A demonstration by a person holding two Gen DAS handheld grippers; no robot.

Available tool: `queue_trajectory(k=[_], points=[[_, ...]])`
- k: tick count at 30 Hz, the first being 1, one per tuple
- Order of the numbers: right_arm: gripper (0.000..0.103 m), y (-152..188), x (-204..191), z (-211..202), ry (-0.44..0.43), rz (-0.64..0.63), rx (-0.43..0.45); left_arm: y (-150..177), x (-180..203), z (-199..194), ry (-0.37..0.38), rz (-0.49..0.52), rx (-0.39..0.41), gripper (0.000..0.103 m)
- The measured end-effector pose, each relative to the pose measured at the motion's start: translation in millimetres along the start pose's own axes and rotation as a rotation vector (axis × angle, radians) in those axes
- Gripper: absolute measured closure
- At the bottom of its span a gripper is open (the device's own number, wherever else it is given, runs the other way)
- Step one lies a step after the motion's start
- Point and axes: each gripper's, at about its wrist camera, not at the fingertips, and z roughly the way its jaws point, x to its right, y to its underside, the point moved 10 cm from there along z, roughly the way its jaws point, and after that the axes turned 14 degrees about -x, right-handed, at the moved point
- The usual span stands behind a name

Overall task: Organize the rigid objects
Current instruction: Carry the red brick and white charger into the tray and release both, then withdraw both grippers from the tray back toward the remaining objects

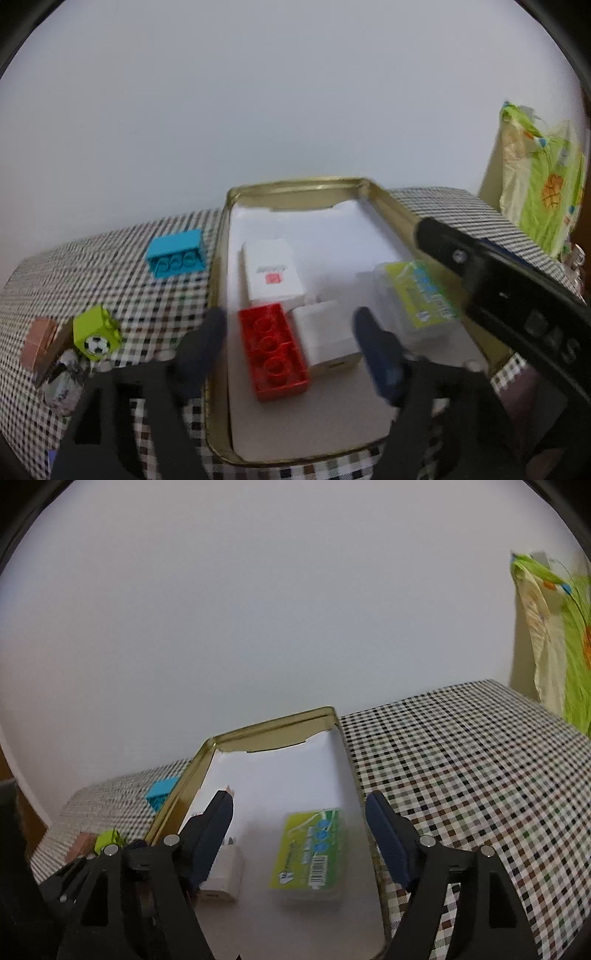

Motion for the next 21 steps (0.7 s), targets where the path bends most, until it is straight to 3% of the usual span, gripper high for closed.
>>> queue_trajectory(k=[1, 3, 13, 16, 19, 21], points=[[0.026, -0.8, 3.2, -1.0, -0.003, 0.015, 0.003, -0.7, 0.2, -3.0, -0.015, 0.004, 0.016, 0.009], [0.026, -1.3, 6.3, -2.0, -0.01, 0.03, 0.001, -3.1, -1.9, -9.1, -0.055, 0.001, 0.05, 0.003], [0.026, -5.5, 12.2, -14.1, 0.017, 0.046, 0.054, -6.1, -16.8, -11.6, -0.068, -0.054, 0.067, 0.002], [0.026, -10.5, 15.2, -24.3, 0.071, 0.04, 0.116, -7.7, -21.1, -16.0, -0.092, -0.056, 0.09, 0.002], [0.025, -17.5, 18.9, -48.4, 0.139, 0.032, 0.237, -9.1, -27.8, -23.0, -0.135, -0.06, 0.125, 0.001], [0.01, -19.3, 20.1, -60.9, 0.165, 0.029, 0.297, -9.2, -32.2, -27.4, -0.161, -0.059, 0.145, 0.001]])
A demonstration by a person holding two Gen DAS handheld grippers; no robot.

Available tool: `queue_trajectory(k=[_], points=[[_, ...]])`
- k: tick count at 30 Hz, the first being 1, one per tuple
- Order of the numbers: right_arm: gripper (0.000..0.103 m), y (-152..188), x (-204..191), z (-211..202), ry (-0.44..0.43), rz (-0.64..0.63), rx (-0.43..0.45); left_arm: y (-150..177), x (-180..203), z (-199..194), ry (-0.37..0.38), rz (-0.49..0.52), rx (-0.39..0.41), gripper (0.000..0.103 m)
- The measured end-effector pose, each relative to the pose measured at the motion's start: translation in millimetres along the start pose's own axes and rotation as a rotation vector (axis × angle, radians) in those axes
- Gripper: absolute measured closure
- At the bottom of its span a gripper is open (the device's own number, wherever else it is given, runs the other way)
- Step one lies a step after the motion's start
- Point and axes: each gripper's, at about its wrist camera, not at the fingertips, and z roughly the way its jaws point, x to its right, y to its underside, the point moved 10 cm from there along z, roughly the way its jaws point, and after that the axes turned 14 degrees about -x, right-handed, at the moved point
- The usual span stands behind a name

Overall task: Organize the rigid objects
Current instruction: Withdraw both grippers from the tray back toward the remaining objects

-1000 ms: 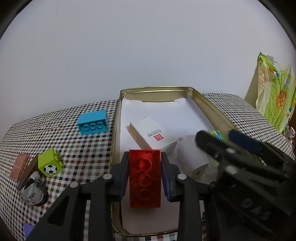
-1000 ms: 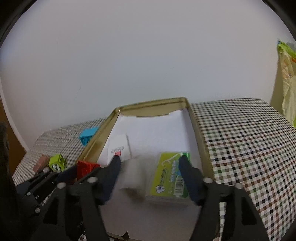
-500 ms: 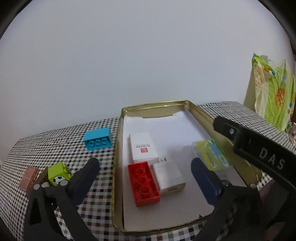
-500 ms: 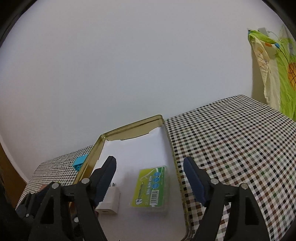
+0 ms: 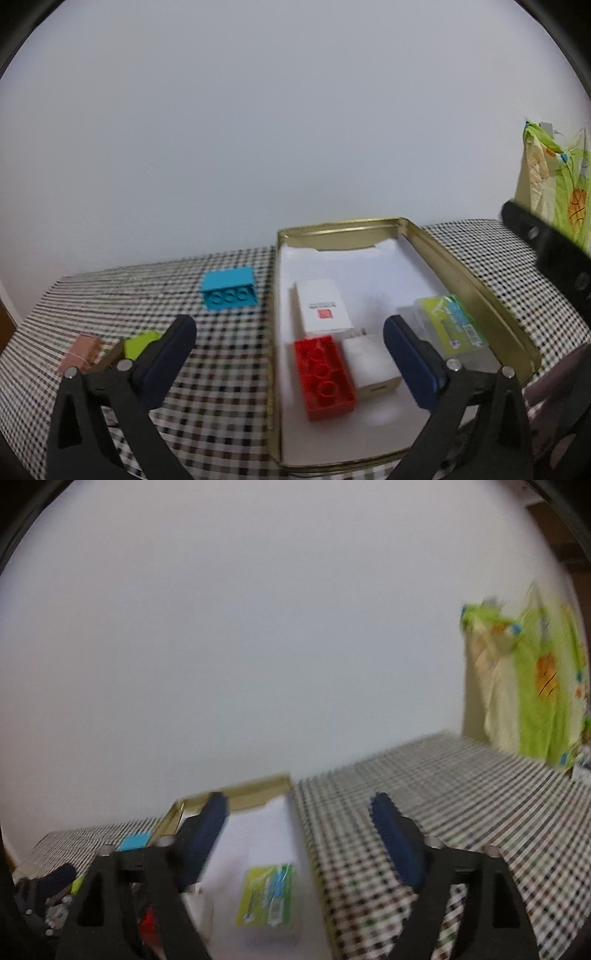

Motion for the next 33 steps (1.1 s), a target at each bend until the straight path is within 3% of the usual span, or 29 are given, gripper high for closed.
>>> queue_trajectory(k=[2, 7, 33], points=[[0.009, -4.1, 1.5, -9.2, 0.016, -0.003, 0.055, 0.2, -3.2, -2.3, -0.01, -0.002, 0.009, 0.001], [0.009, -4.2, -1.7, -14.8, 0.019, -0.034, 0.076, 0.3, -11.7, -5.8, -0.015, -0.017, 0.025, 0.001], [0.009, 34.8, -26.0, -43.6, 0.018, -0.006, -0.014, 17.9, -59.5, -20.3, 0.01, -0.09, 0.02, 0.001]])
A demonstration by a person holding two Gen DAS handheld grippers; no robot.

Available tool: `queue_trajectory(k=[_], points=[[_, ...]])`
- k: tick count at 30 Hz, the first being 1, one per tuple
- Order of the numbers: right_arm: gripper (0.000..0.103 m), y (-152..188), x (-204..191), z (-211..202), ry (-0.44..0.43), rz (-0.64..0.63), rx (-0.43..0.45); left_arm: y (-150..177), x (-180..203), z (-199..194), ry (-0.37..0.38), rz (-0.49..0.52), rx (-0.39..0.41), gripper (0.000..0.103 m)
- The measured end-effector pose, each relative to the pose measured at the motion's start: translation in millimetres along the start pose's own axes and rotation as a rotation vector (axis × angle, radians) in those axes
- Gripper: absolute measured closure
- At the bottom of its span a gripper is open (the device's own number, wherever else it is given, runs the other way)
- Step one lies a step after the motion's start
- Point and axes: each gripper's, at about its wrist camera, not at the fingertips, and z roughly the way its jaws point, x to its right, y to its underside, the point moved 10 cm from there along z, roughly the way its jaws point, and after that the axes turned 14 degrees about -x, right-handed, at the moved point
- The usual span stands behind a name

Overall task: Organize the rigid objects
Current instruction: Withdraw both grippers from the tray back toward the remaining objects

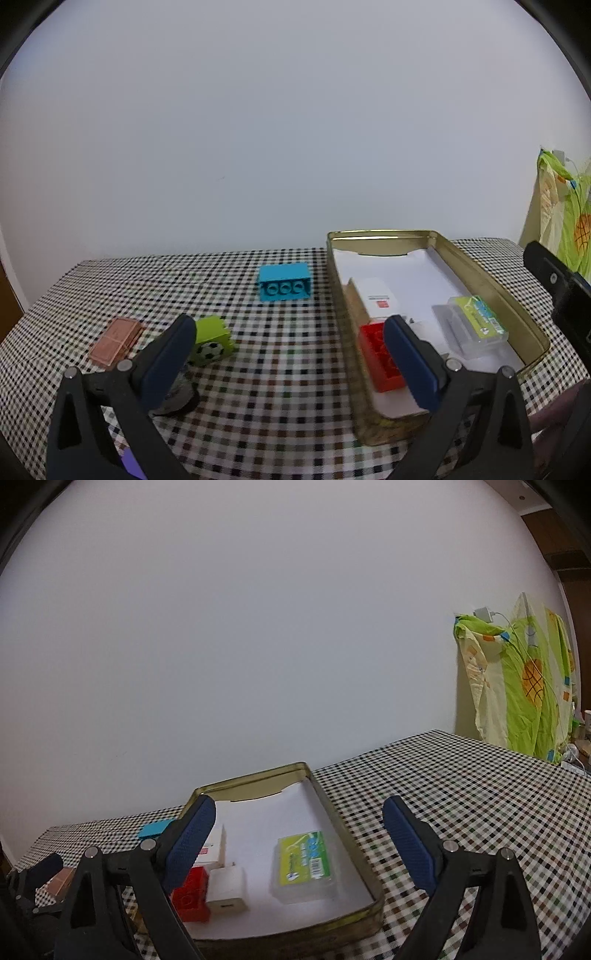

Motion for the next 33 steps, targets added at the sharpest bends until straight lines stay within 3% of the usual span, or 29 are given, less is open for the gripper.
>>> queue_trajectory(k=[18, 30, 33], points=[[0.009, 29.6, -74.4, -6.2, -0.104, -0.073, -0.069, 6.8, -67.9, 1.9, -0.012, -0.022, -0.028, 0.001], [0.009, 57.8, -143.4, -9.7, -0.221, -0.238, -0.15, 11.1, -167.3, 19.2, -0.096, -0.131, -0.091, 0.001], [0.009, 70.8, -162.8, -7.2, -0.291, -0.279, -0.215, 15.0, -195.8, 27.0, -0.097, -0.183, -0.13, 0.001]])
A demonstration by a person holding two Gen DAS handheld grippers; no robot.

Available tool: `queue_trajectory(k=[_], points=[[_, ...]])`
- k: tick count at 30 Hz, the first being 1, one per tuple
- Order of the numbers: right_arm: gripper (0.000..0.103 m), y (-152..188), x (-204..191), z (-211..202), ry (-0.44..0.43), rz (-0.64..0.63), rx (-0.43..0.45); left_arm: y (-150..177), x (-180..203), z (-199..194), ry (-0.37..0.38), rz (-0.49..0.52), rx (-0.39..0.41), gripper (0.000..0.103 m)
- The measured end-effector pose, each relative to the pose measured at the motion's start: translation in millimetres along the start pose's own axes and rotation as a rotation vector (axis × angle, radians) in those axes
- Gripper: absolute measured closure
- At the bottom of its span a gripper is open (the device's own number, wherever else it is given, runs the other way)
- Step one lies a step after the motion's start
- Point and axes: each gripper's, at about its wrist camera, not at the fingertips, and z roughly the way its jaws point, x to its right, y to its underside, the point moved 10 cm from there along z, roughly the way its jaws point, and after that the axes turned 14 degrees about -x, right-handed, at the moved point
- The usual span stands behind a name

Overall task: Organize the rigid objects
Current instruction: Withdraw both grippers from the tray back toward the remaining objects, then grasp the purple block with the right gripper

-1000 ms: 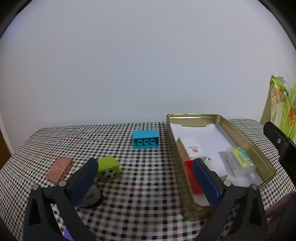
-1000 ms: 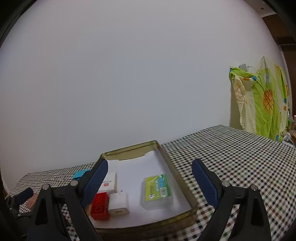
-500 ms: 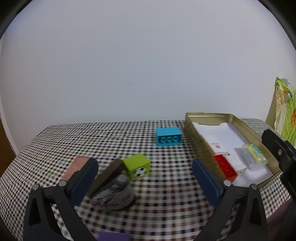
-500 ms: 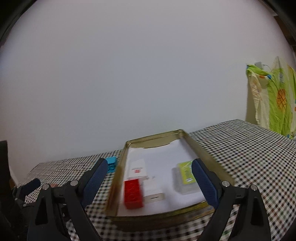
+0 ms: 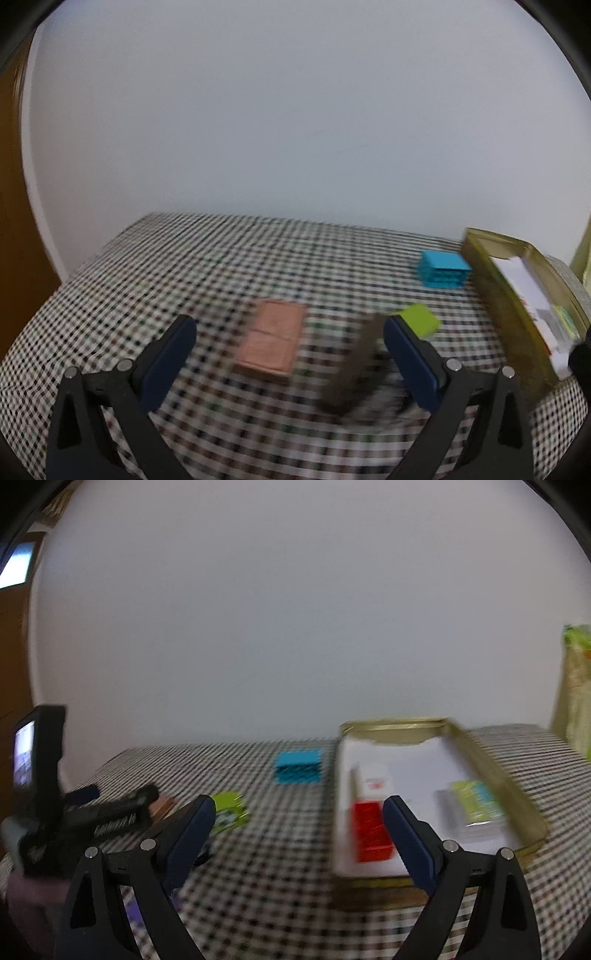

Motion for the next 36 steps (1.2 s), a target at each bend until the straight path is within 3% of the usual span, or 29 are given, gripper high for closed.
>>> queue_trajectory(k=[7, 13, 15, 21, 27, 36], points=[[0.01, 25.3, -58.6, 18.3, -0.203, -0.114, -0.174, -1.9, -51.1, 19.1, -0.029, -0.111, -0.068, 0.001], [0.017, 46.9, -98.2, 35.7, -0.255, -0.219, -0.321, 3.8, -76.2, 25.6, -0.049, -0.151, -0.11, 0.001], [0.029, 61.3, -110.6, 38.3, -0.264, -0.246, -0.378, 6.6, -78.6, 26.8, -0.048, -0.16, -0.122, 0.001], [0.045, 83.5, -120.4, 57.6, -0.262, -0.268, -0.507, 9.0, -74.8, 27.9, -0.067, -0.138, -0.132, 0.001], [0.055, 84.8, -116.7, 55.6, -0.249, -0.269, -0.509, 11.1, -75.2, 26.7, -0.066, -0.134, -0.135, 0.001], [0.057, 73.9, -95.9, 64.9, -0.235, -0.176, -0.502, 9.2, -74.2, 27.6, -0.068, -0.127, -0.145, 0.001]])
